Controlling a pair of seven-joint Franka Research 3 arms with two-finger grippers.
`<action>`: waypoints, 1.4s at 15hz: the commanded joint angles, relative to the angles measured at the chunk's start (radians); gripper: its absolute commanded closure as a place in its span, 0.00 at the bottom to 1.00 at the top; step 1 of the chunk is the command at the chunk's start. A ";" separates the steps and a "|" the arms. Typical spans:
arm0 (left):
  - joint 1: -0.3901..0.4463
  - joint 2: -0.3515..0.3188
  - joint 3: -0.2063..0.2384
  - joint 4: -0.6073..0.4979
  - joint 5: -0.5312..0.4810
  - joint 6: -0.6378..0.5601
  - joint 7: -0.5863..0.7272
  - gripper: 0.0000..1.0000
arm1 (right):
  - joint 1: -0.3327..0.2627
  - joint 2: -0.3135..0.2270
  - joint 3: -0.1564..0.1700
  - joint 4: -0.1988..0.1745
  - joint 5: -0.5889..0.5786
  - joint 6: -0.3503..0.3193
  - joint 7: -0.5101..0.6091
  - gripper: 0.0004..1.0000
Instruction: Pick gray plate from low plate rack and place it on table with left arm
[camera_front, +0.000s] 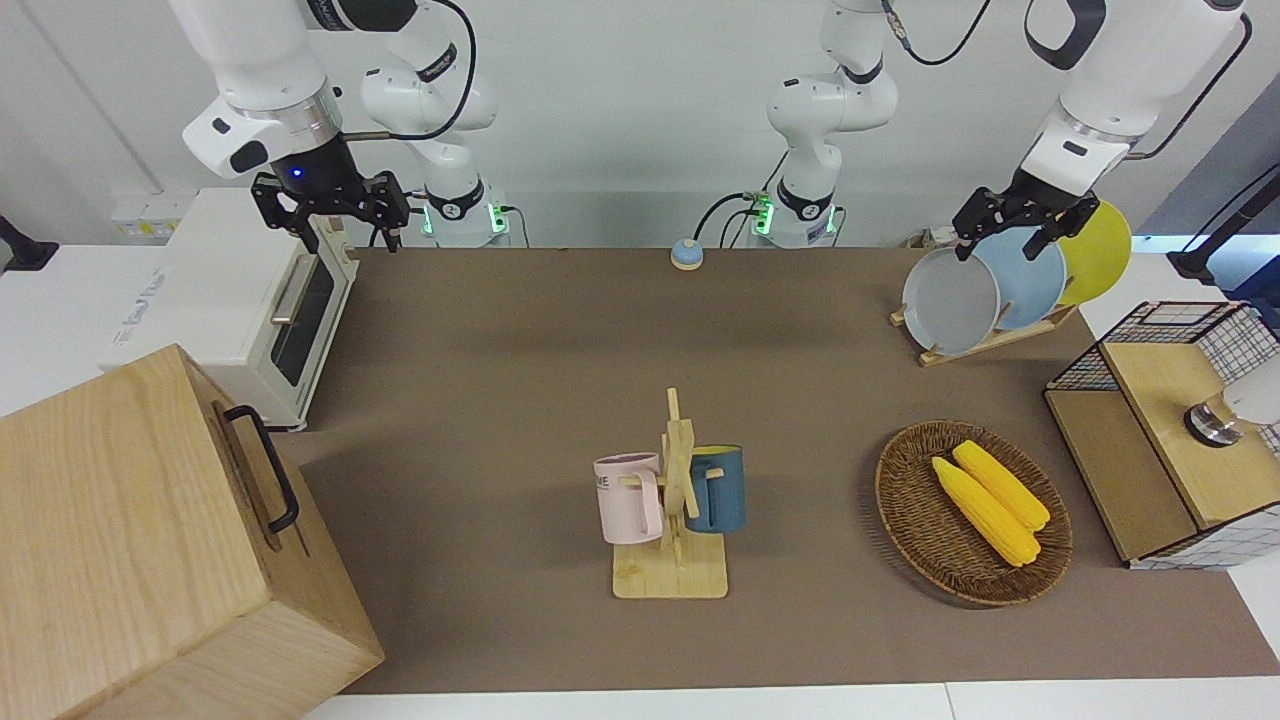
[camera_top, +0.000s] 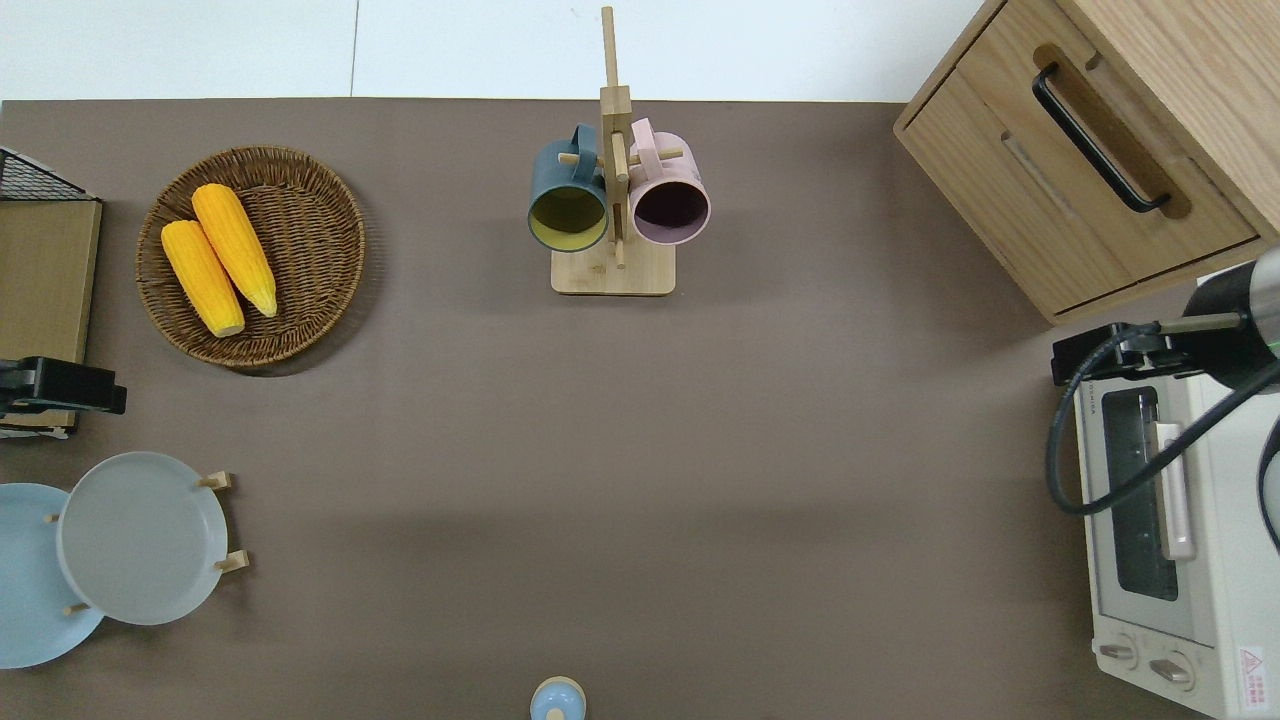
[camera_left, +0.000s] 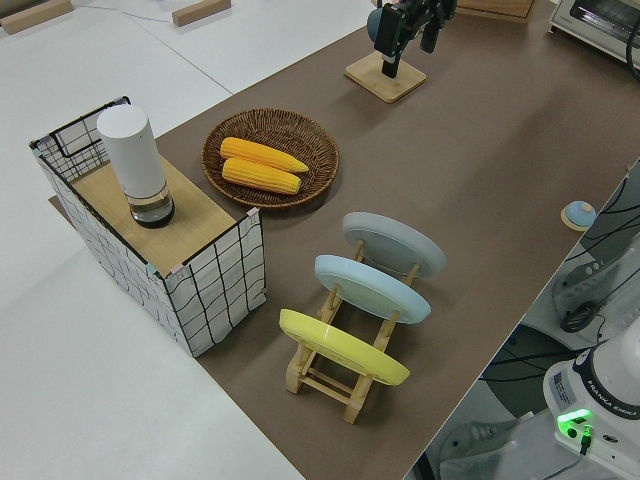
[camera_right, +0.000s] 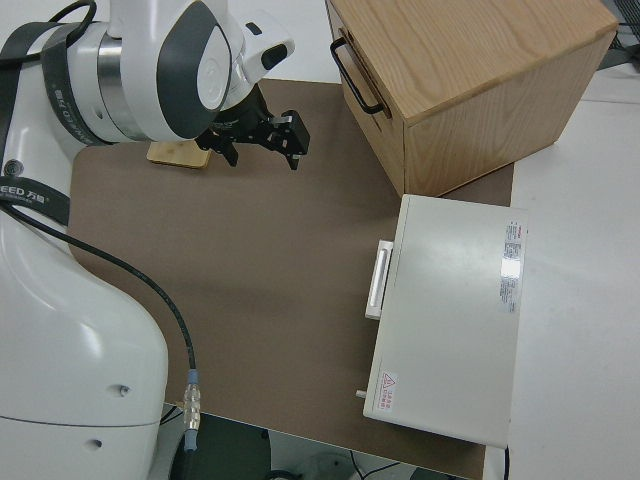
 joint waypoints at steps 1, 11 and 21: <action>0.050 -0.010 0.000 -0.010 0.053 -0.019 0.119 0.00 | 0.007 0.000 -0.006 0.006 0.003 -0.001 0.004 0.02; 0.075 -0.082 0.001 -0.142 0.098 -0.021 0.126 0.00 | 0.007 0.000 -0.006 0.006 0.003 -0.001 0.004 0.02; 0.104 -0.211 0.000 -0.440 0.144 0.191 0.126 0.00 | 0.007 0.000 -0.006 0.006 0.003 -0.001 0.004 0.02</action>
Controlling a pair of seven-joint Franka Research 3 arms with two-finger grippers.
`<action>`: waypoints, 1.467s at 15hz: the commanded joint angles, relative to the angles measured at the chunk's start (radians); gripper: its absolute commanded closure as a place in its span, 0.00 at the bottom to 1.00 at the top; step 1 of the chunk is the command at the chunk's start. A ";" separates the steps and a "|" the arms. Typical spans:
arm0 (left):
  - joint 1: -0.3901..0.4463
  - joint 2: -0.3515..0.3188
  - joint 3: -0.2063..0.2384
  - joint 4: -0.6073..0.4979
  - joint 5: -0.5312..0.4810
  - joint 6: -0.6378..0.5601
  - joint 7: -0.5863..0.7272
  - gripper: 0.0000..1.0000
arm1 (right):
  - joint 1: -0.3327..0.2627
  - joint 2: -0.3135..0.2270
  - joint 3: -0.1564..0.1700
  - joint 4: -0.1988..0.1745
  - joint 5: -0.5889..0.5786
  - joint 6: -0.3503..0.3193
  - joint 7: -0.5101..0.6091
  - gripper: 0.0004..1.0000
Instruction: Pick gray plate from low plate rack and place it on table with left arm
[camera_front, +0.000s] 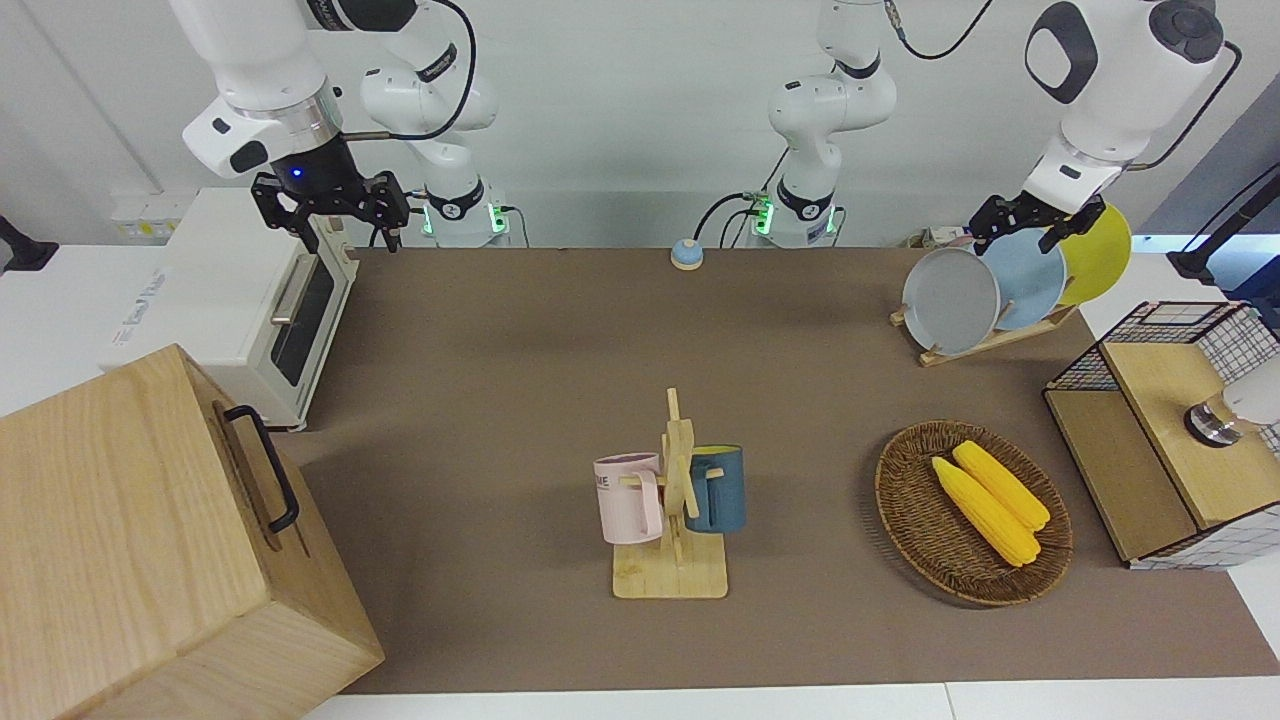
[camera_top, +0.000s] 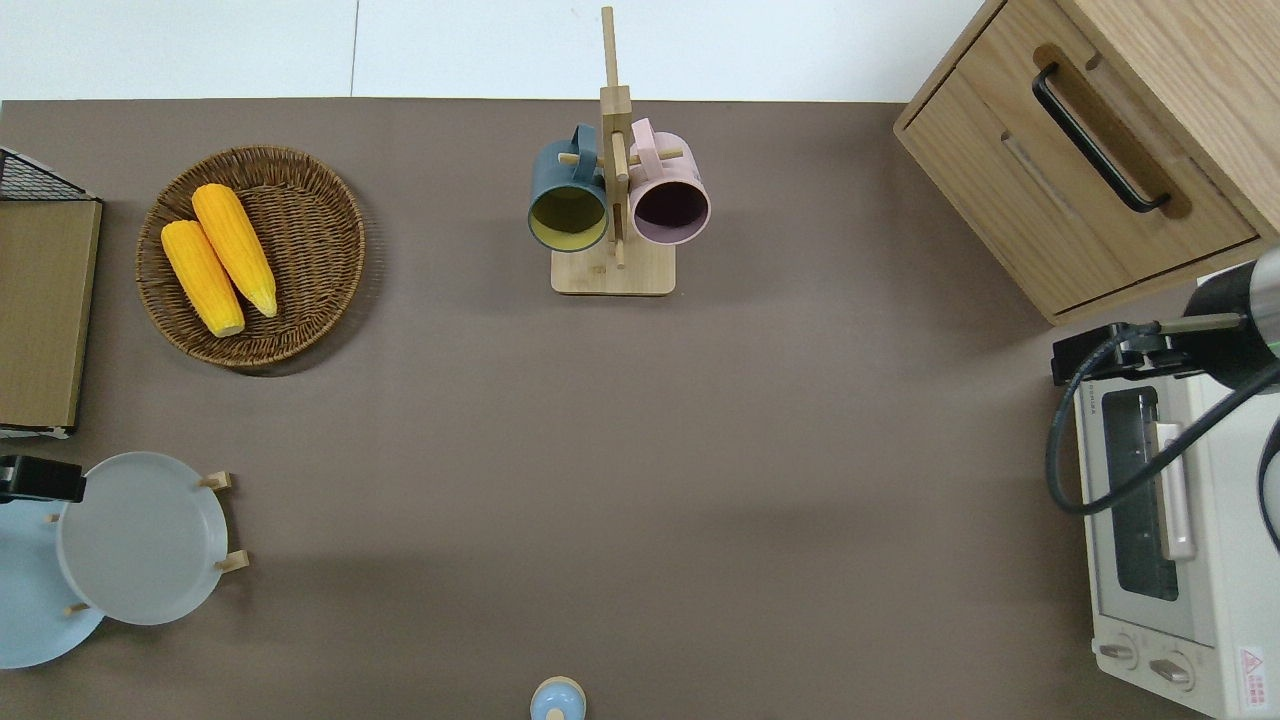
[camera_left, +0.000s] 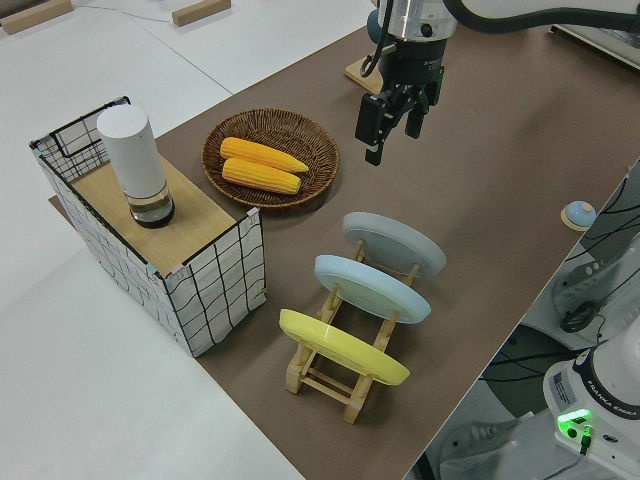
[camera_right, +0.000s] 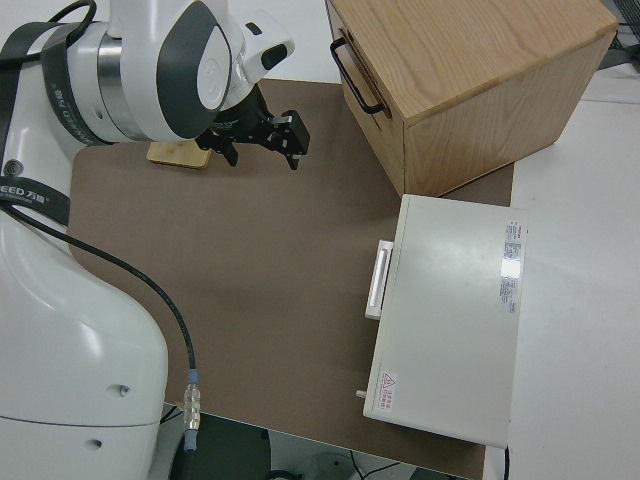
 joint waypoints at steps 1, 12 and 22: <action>0.028 -0.094 -0.006 -0.187 0.023 0.131 0.011 0.00 | 0.007 0.000 -0.006 0.006 0.003 -0.001 0.004 0.02; 0.067 -0.117 -0.006 -0.424 0.066 0.386 0.012 0.00 | 0.007 0.000 -0.006 0.006 0.003 -0.002 0.004 0.02; 0.082 -0.117 -0.006 -0.476 0.067 0.447 0.012 0.09 | 0.007 0.000 -0.006 0.006 0.003 -0.001 0.004 0.02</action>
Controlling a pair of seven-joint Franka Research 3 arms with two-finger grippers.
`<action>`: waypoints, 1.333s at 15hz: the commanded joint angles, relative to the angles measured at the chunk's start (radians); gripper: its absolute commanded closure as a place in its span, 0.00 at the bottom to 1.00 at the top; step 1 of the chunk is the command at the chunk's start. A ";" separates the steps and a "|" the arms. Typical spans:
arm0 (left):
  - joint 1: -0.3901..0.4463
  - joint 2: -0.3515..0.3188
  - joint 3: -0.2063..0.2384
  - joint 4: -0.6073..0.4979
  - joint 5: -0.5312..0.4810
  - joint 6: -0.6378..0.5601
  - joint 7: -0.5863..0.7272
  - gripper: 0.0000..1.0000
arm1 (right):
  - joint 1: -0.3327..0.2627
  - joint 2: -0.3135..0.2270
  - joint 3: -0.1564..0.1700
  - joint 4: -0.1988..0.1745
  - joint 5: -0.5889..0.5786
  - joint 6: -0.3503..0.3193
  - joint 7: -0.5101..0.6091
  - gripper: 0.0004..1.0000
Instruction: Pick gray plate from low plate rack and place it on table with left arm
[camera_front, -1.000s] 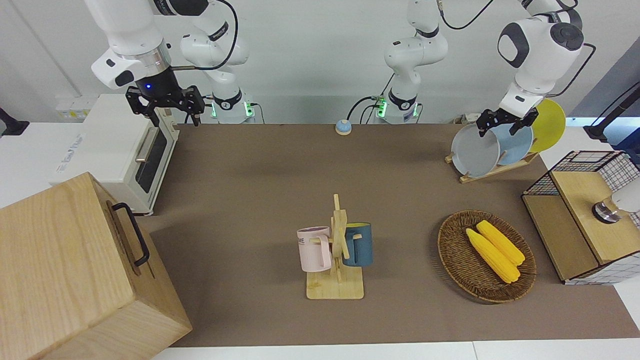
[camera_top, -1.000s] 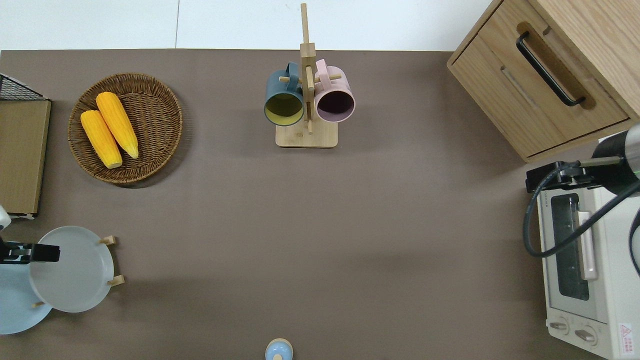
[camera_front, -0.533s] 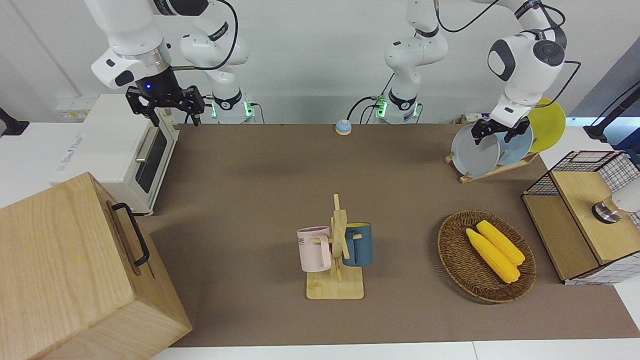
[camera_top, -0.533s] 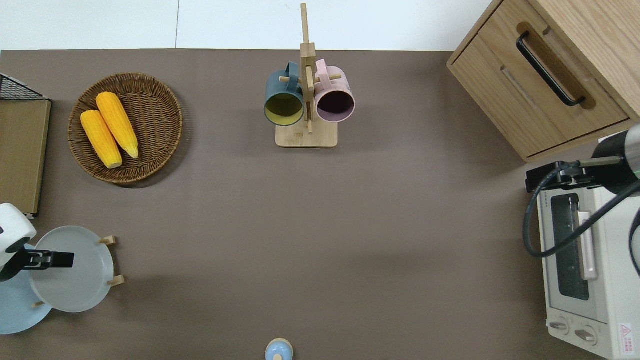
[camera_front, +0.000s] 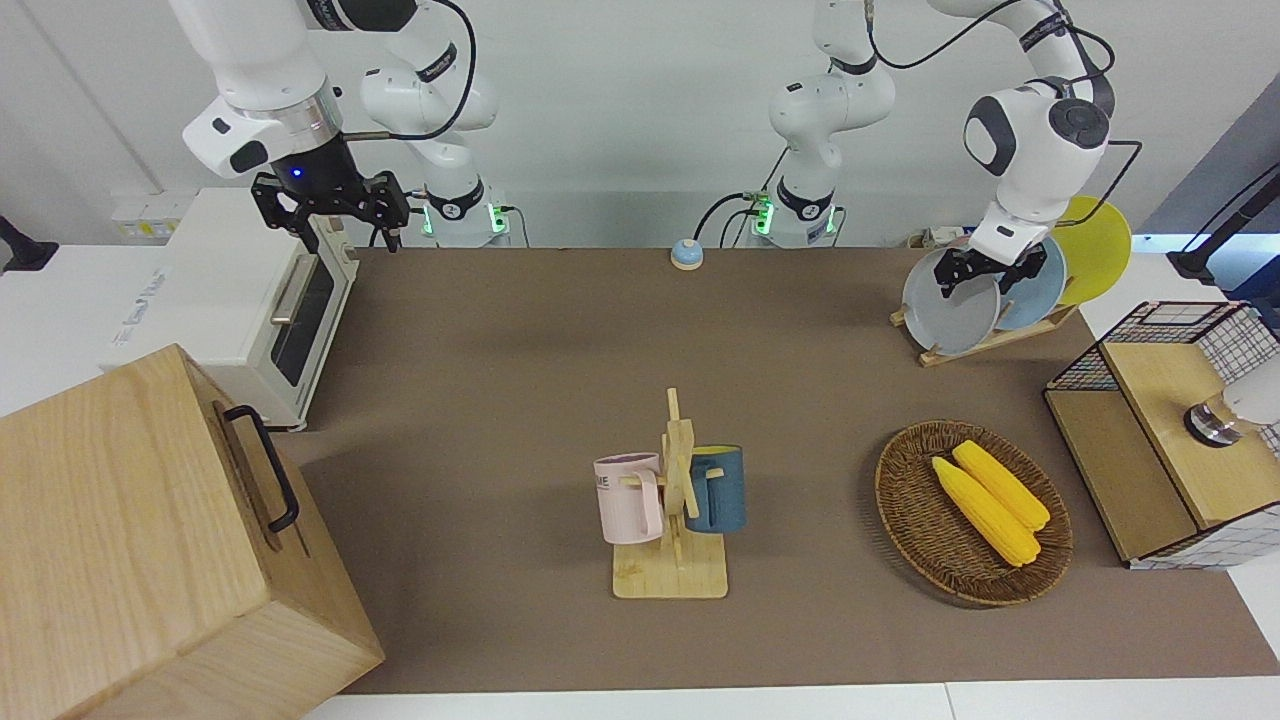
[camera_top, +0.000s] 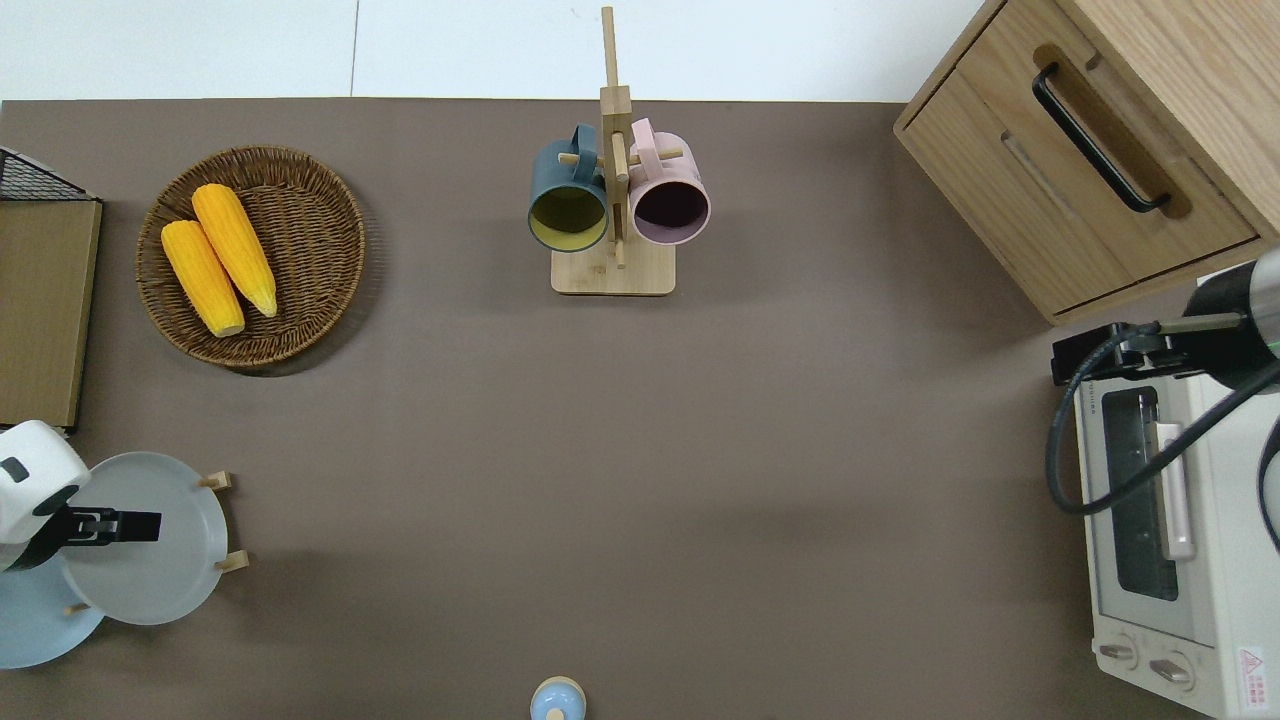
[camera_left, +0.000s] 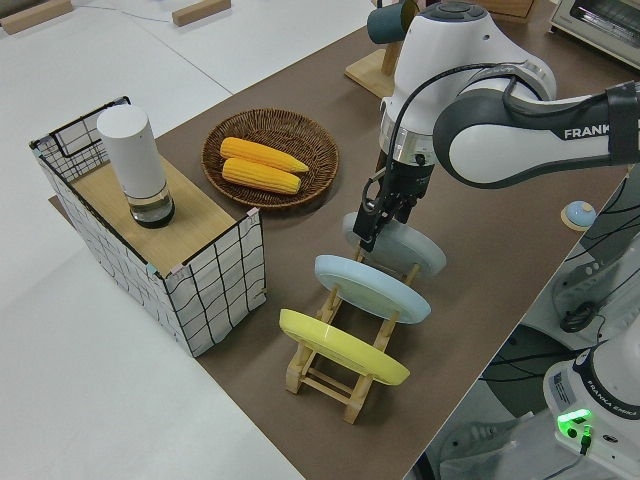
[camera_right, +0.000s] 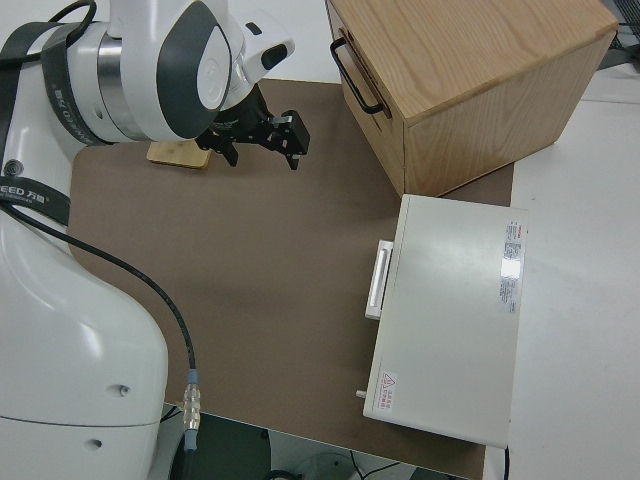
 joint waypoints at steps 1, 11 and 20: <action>0.011 -0.036 -0.006 -0.036 0.015 0.024 0.010 0.19 | 0.007 0.000 -0.006 0.006 0.003 -0.001 0.004 0.02; 0.009 -0.036 -0.006 -0.036 0.015 0.024 0.010 1.00 | 0.007 0.000 -0.006 0.006 0.003 -0.001 0.004 0.02; 0.005 -0.049 -0.009 0.017 0.015 -0.032 0.010 1.00 | 0.007 0.000 -0.006 0.006 0.003 -0.002 0.004 0.02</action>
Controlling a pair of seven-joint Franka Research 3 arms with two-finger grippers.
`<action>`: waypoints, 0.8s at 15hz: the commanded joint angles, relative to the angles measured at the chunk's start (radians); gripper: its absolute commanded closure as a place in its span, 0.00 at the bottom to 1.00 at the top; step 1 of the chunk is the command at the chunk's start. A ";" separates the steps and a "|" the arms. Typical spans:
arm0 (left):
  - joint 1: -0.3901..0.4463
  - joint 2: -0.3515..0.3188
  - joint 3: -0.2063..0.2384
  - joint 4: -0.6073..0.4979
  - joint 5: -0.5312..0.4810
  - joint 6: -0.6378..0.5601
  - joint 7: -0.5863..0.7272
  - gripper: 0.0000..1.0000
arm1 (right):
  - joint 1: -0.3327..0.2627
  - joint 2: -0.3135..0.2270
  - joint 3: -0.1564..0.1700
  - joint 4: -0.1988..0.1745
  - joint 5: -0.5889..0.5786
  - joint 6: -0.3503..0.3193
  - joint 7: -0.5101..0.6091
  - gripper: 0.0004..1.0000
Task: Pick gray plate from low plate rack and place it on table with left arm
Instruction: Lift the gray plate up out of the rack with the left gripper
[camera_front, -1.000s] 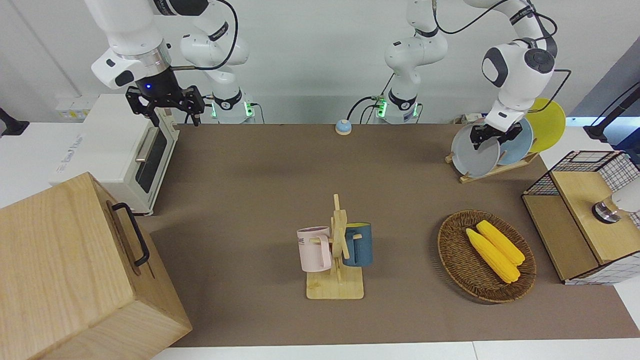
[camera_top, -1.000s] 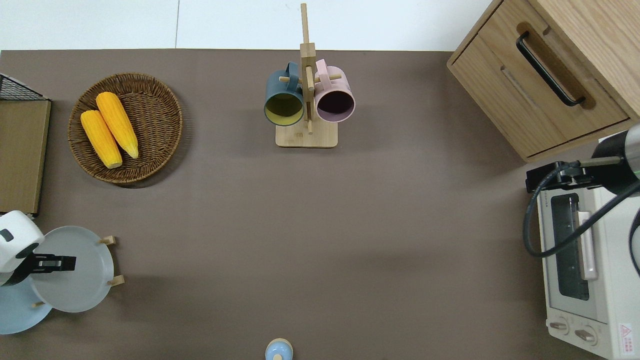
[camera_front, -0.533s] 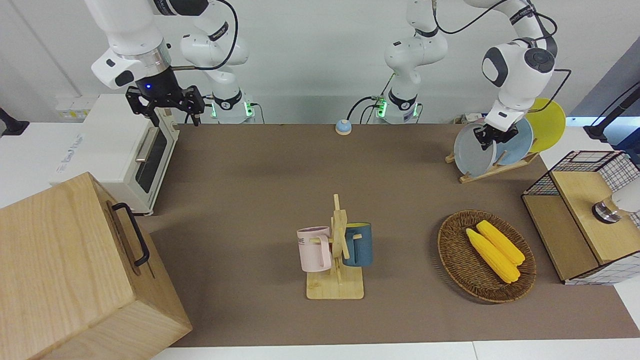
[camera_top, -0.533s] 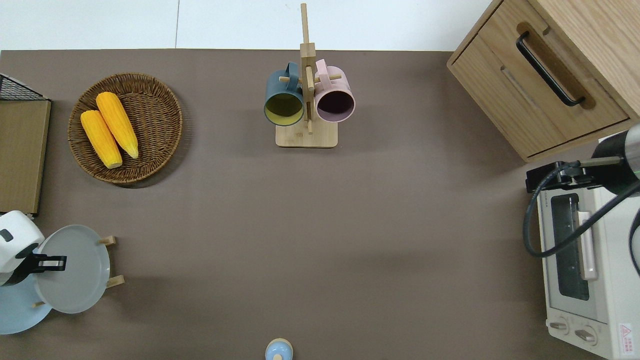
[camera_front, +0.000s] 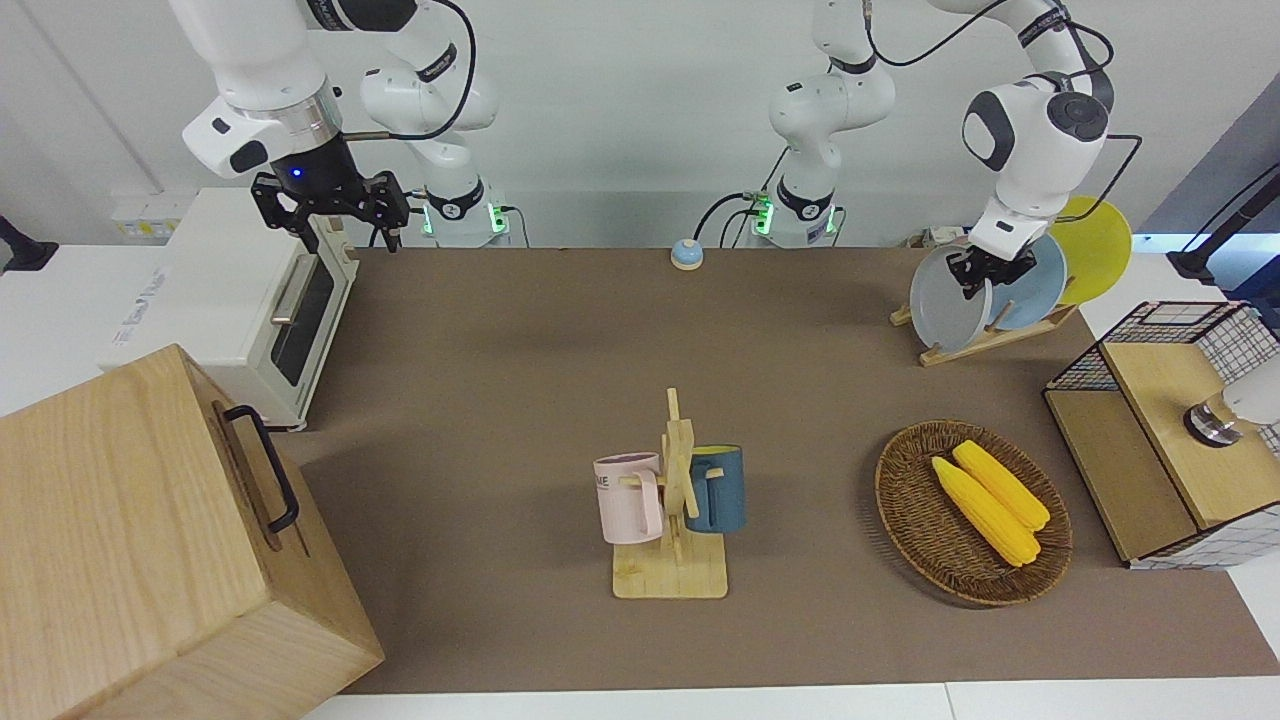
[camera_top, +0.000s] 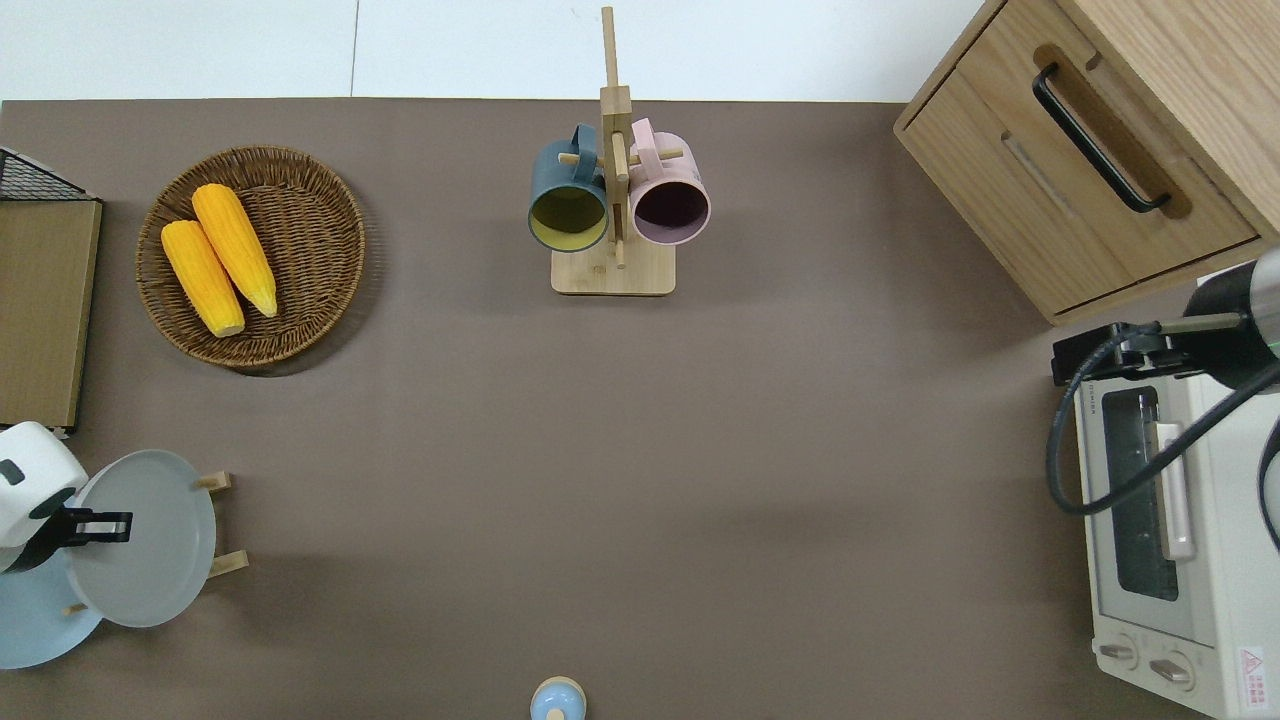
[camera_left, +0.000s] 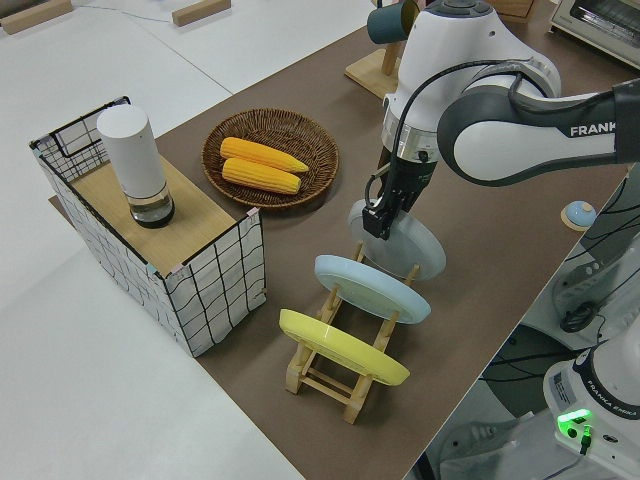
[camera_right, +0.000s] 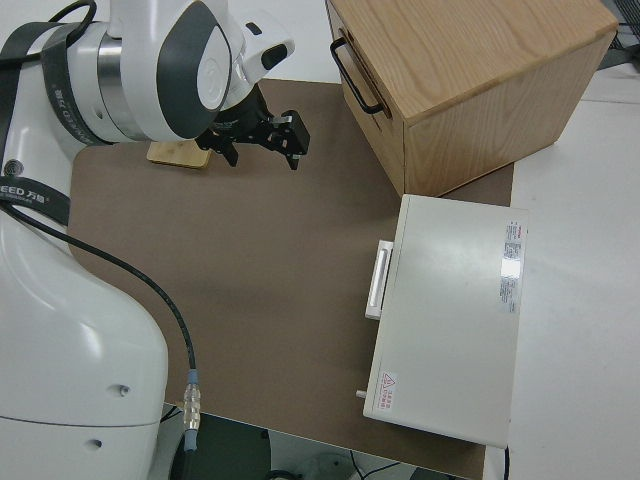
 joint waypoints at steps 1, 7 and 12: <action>0.005 -0.029 -0.003 0.039 0.015 -0.054 0.013 1.00 | 0.007 0.000 -0.006 0.006 0.003 -0.001 0.002 0.02; -0.006 -0.029 -0.014 0.186 0.015 -0.221 0.010 1.00 | 0.007 0.000 -0.006 0.006 0.003 -0.001 0.004 0.02; -0.011 -0.027 -0.038 0.335 0.015 -0.385 -0.004 1.00 | 0.007 0.000 -0.006 0.006 0.003 -0.002 0.002 0.02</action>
